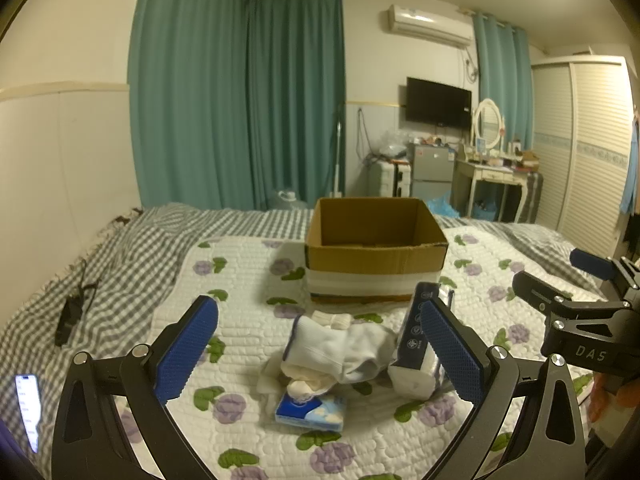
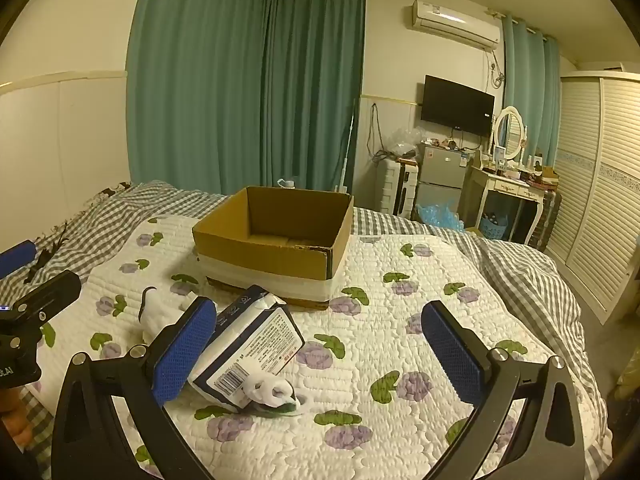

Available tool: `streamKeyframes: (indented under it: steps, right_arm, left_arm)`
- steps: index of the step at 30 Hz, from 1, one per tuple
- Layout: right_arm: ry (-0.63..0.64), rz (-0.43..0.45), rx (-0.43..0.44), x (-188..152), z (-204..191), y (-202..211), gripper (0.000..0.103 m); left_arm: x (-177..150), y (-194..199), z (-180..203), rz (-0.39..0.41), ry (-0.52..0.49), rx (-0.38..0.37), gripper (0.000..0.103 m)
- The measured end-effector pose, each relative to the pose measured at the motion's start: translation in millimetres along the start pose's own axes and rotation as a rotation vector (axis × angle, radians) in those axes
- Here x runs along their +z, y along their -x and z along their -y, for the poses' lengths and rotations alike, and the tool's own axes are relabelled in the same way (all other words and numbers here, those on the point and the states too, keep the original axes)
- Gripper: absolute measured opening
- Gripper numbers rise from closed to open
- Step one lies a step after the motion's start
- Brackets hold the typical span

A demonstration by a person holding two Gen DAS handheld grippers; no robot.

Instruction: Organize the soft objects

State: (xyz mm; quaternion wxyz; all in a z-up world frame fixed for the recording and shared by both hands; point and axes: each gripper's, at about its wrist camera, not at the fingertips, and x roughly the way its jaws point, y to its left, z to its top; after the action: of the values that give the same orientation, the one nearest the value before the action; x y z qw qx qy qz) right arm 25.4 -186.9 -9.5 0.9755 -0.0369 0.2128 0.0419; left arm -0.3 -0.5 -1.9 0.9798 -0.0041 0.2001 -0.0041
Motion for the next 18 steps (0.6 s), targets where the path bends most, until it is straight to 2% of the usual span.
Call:
streamKeyframes:
  steps: [18]
  right_arm:
    - [0.004,-0.009,-0.004,-6.2,0.4,-2.3,0.103]
  left_arm:
    - [-0.2,-0.5,0.7,-0.005,-0.006,0.000,0.103]
